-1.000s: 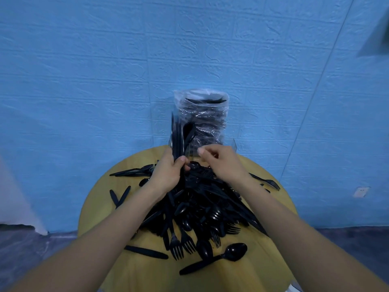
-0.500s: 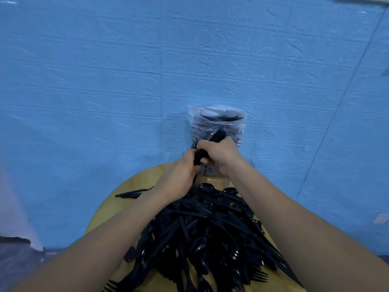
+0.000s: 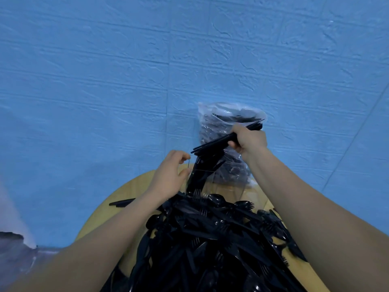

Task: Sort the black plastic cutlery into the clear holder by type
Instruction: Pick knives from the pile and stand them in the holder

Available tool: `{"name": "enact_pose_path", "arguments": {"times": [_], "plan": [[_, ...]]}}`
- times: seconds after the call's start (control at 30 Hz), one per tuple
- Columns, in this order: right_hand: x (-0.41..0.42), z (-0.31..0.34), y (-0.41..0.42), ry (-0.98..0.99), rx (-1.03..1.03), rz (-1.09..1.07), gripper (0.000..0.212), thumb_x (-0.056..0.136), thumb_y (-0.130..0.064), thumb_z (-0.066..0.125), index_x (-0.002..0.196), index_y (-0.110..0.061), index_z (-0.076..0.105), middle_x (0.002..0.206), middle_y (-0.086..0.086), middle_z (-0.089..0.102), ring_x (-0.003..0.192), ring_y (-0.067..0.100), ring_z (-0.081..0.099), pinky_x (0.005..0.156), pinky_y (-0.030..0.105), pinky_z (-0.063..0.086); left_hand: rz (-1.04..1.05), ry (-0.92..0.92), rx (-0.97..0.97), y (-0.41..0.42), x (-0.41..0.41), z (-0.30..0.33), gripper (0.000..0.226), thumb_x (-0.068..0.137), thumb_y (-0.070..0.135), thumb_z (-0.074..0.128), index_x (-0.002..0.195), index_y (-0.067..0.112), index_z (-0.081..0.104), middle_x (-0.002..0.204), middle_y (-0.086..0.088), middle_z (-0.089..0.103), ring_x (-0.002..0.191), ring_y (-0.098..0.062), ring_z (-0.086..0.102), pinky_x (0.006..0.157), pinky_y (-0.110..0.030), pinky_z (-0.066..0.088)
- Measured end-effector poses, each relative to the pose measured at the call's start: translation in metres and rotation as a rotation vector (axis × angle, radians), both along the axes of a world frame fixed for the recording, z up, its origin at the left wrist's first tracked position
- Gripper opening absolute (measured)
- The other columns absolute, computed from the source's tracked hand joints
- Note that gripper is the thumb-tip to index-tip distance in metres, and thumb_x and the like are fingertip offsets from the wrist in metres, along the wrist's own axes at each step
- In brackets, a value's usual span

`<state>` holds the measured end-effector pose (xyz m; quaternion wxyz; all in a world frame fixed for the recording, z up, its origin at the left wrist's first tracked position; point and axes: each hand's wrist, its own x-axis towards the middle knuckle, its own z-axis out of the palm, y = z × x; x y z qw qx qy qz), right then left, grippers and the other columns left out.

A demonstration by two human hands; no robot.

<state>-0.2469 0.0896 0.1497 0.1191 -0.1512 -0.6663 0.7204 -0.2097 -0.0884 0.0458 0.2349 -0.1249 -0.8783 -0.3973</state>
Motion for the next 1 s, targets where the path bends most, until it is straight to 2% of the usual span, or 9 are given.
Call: {"name": "enact_pose_path", "arguments": {"times": [0.13,0.23,0.33,0.43,0.57,0.67,0.83,0.93,1.0], "plan": [[-0.011,-0.015,-0.003,-0.012,0.070,-0.053,0.018,0.078,-0.010,0.067,0.070,-0.006,0.052,0.075,0.006,0.056,0.032,0.013,0.051,0.047,0.023,0.051,-0.021,0.005,-0.107,0.000,-0.011,-0.012,0.024,0.092,0.014,0.057,0.116,0.013,0.058,0.112,0.007,0.050,0.105,-0.009,0.051,0.086,-0.015,0.033],[-0.017,-0.025,-0.009,0.017,0.195,-0.060,0.025,0.080,-0.012,0.065,0.063,-0.010,0.046,0.062,0.002,0.053,0.042,0.020,0.058,0.060,0.032,0.053,-0.037,0.007,-0.195,-0.002,-0.015,-0.016,0.019,0.093,0.013,0.055,0.111,0.010,0.061,0.114,0.003,0.053,0.098,-0.014,0.055,0.081,-0.019,0.038],[-0.021,-0.037,-0.021,0.082,0.404,-0.038,0.028,0.077,-0.014,0.064,0.056,-0.011,0.044,0.054,0.005,0.057,0.049,0.023,0.065,0.050,0.029,0.048,-0.046,0.028,-0.238,-0.004,-0.015,-0.016,0.018,0.093,0.012,0.055,0.109,0.010,0.063,0.111,0.002,0.055,0.094,-0.015,0.057,0.079,-0.021,0.041],[-0.025,-0.048,-0.030,0.120,0.566,-0.032,0.026,0.070,-0.020,0.065,0.054,-0.010,0.046,0.058,0.013,0.063,0.055,0.026,0.068,0.043,0.023,0.040,-0.036,0.042,-0.266,-0.005,-0.016,-0.016,0.017,0.093,0.013,0.055,0.107,0.010,0.064,0.109,0.003,0.057,0.092,-0.014,0.057,0.072,-0.016,0.033],[-0.023,-0.050,-0.036,0.119,0.741,0.011,0.022,0.064,-0.026,0.066,0.063,-0.005,0.059,0.067,0.012,0.065,0.062,0.027,0.066,0.053,0.033,0.053,-0.023,0.043,-0.292,-0.004,-0.017,-0.013,0.017,0.094,0.015,0.055,0.106,0.009,0.065,0.108,0.002,0.059,0.093,-0.014,0.057,0.069,-0.015,0.030],[-0.022,-0.045,-0.032,0.107,0.732,0.035,0.027,0.065,-0.026,0.076,0.066,-0.010,0.055,0.072,0.006,0.062,0.067,0.023,0.063,0.053,0.030,0.048,-0.021,0.023,-0.304,-0.003,-0.016,-0.011,0.018,0.094,0.015,0.055,0.107,0.010,0.065,0.108,0.002,0.059,0.095,-0.016,0.058,0.075,-0.021,0.039],[-0.019,-0.048,-0.028,0.229,0.628,0.022,0.053,0.072,-0.029,0.080,0.110,-0.009,0.049,0.094,0.000,0.052,0.092,0.022,0.054,0.075,0.036,0.048,-0.011,0.000,-0.322,-0.002,-0.014,-0.007,0.019,0.093,0.014,0.055,0.109,0.010,0.065,0.111,0.001,0.059,0.097,-0.017,0.058,0.079,-0.023,0.040],[-0.021,-0.058,-0.031,0.367,0.669,0.033,0.027,0.087,-0.024,0.065,0.106,-0.011,0.052,0.083,-0.006,0.053,0.103,0.027,0.050,0.086,0.041,0.044,-0.004,-0.016,-0.334,0.000,-0.013,-0.006,0.021,0.093,0.014,0.055,0.111,0.010,0.065,0.113,0.000,0.059,0.099,-0.019,0.058,0.082,-0.025,0.042],[-0.022,-0.061,-0.030,0.350,0.818,0.054,0.017,0.097,-0.024,0.049,0.100,-0.010,0.057,0.095,0.002,0.060,0.107,0.031,0.049,0.090,0.041,0.039,-0.007,-0.030,-0.344,0.000,-0.012,-0.005,0.023,0.093,0.014,0.054,0.114,0.010,0.064,0.116,0.000,0.058,0.101,-0.018,0.057,0.083,-0.023,0.040]]}}
